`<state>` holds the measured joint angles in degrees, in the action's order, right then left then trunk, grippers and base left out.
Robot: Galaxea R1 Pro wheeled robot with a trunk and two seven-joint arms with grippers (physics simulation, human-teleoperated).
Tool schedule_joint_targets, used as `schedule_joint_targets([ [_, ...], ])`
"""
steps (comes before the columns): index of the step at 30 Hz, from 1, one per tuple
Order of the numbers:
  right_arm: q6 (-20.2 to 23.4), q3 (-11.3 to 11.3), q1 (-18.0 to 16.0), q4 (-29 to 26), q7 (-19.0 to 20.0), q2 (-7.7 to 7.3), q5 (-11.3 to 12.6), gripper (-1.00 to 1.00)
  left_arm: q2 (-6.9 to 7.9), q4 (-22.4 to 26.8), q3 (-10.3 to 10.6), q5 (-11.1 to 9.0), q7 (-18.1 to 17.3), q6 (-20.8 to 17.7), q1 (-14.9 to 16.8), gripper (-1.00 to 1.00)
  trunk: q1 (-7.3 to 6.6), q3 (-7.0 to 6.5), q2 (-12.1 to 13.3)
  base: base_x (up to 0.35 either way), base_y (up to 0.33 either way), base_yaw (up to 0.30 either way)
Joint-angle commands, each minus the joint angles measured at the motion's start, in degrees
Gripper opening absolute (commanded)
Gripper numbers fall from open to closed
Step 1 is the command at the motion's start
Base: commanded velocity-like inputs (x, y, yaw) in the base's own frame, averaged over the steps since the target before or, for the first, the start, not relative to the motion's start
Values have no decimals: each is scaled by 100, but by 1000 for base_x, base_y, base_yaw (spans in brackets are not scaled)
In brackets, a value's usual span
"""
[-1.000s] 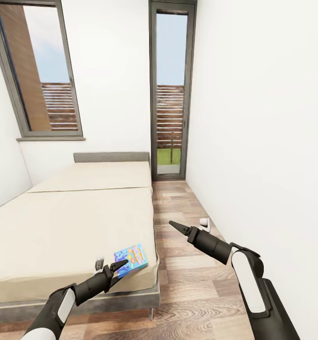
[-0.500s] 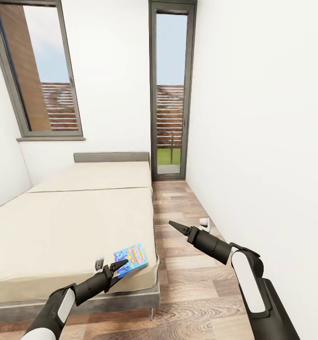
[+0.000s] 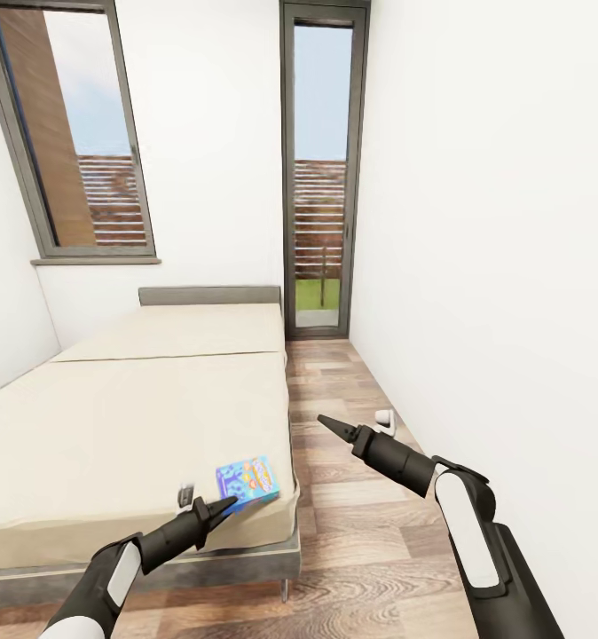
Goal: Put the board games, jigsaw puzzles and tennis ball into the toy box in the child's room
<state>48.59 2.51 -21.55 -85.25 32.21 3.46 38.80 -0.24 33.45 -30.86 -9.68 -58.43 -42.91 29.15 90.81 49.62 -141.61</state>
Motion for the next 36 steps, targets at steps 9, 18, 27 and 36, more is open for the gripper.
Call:
schedule_joint_targets([
  [9, 37, 22, -6, -1, 22, 6, -4, 100, -2, -5, -17, 80, -11, 37, 3, -100, -1, 7, -2, 0, 0, 0],
  [18, 37, 21, -3, -1, 22, 6, -1, 100, -2, -5, -17, 80, -14, 37, 3, -100, -67, -47, 118, 0, 0, 0],
  [27, 37, 15, -2, -1, 22, 6, -3, 100, 12, -5, -21, 80, -155, 32, 3, -100, -265, -209, 479, 0, 0, 0],
  [36, 37, -13, -5, -1, 22, 6, -13, 100, 142, 35, -21, 82, -585, -10, 3, -100, -462, -370, 840, 0, 0, 0],
])
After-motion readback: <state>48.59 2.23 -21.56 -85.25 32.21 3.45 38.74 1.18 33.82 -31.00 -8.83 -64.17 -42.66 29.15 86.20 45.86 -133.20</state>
